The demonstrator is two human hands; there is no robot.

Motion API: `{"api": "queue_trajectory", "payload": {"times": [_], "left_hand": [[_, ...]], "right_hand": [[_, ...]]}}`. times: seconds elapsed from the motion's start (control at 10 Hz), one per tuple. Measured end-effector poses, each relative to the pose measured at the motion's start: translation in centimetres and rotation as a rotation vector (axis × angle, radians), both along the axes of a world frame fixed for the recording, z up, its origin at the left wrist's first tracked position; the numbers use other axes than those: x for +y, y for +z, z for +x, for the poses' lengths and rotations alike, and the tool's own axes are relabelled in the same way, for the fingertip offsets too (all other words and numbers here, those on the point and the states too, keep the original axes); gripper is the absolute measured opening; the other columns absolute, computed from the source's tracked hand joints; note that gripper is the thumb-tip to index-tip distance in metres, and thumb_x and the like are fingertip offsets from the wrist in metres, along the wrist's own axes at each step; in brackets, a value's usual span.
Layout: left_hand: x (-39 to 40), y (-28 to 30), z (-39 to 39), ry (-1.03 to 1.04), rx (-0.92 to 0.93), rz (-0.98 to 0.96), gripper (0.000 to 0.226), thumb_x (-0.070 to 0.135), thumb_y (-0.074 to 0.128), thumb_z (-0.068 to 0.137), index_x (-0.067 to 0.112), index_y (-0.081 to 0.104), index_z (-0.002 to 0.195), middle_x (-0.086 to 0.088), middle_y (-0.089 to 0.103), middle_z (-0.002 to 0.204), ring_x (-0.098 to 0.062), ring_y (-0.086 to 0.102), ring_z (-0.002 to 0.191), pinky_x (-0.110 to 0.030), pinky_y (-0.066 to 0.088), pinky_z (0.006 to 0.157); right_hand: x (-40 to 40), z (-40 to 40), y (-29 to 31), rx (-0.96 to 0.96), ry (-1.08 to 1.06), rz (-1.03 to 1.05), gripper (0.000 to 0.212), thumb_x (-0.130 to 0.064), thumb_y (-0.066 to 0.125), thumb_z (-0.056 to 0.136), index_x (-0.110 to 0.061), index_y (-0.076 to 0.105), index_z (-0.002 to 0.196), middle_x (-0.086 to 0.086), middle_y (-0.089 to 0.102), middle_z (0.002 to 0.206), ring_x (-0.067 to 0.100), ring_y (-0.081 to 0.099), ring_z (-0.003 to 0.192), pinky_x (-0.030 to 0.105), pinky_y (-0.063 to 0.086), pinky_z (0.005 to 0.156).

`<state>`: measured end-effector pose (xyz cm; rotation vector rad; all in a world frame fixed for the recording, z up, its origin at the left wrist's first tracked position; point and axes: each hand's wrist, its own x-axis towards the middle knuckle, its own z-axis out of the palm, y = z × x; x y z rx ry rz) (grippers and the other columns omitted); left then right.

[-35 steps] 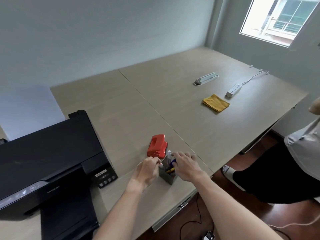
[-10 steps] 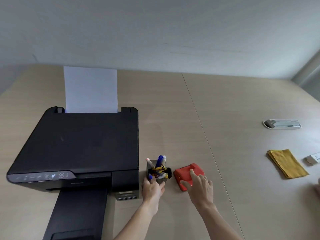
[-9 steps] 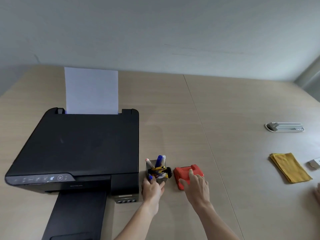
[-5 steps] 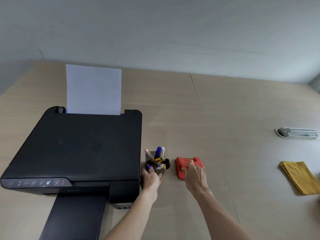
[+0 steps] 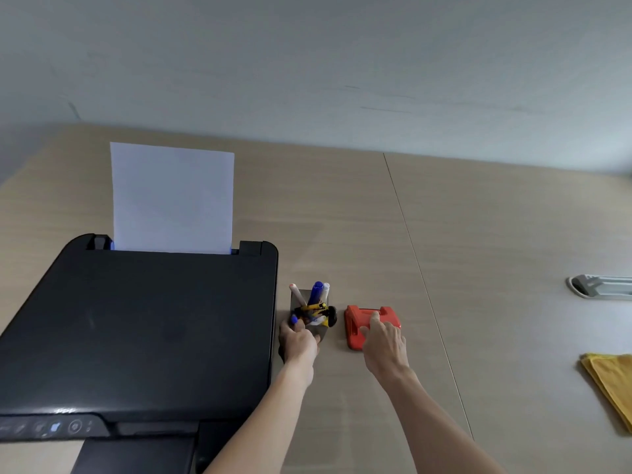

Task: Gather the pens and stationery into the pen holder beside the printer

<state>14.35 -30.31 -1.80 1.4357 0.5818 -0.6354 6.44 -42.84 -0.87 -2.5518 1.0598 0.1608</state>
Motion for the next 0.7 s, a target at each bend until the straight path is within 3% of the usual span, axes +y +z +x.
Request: {"api": "queue_trajectory", "payload": {"times": [0.4, 0.5, 0.6, 0.7], "left_hand": [[-1.7, -1.2, 2.8, -0.017, 0.011, -0.031, 0.033, 0.022, 0.036, 0.103, 0.025, 0.041, 0.135, -0.008, 0.055, 0.123, -0.032, 0.064, 0.108, -0.038, 0.055, 0.083], [-1.6, -1.6, 2.6, -0.044, 0.004, -0.024, 0.035, 0.029, 0.037, 0.102, 0.027, 0.039, 0.137, -0.004, 0.054, 0.124, -0.031, 0.062, 0.11, -0.04, 0.054, 0.089], [-1.2, -2.1, 2.5, -0.098, 0.042, -0.006, 0.048, 0.043, 0.039, 0.098, 0.03, 0.028, 0.143, -0.007, 0.049, 0.141, -0.031, 0.058, 0.117, -0.05, 0.046, 0.103], [-0.7, -3.1, 0.9, -0.145, 0.093, 0.009, 0.056, 0.045, 0.036, 0.097, 0.029, 0.019, 0.148, -0.008, 0.04, 0.149, -0.029, 0.053, 0.125, -0.05, 0.041, 0.108]], "right_hand": [[-1.5, 2.3, -0.6, 0.009, -0.001, 0.002, 0.049, -0.029, 0.042, 0.099, -0.004, 0.033, 0.141, 0.018, 0.063, 0.112, 0.04, 0.051, 0.112, 0.046, 0.04, 0.092], [-1.5, 2.2, -0.7, 0.011, -0.008, 0.006, 0.051, -0.029, 0.04, 0.1, -0.004, 0.031, 0.143, 0.018, 0.062, 0.113, 0.039, 0.05, 0.113, 0.046, 0.04, 0.094], [-1.2, 2.2, 0.0, -0.012, -0.003, 0.024, 0.057, -0.024, 0.04, 0.098, -0.007, 0.018, 0.148, 0.015, 0.062, 0.107, 0.036, 0.053, 0.107, 0.045, 0.04, 0.093], [-0.3, 0.5, 0.0, -0.094, -0.014, -0.022, 0.075, -0.012, 0.042, 0.09, -0.019, -0.002, 0.151, 0.006, 0.06, 0.095, 0.029, 0.053, 0.094, 0.042, 0.037, 0.088]]}}
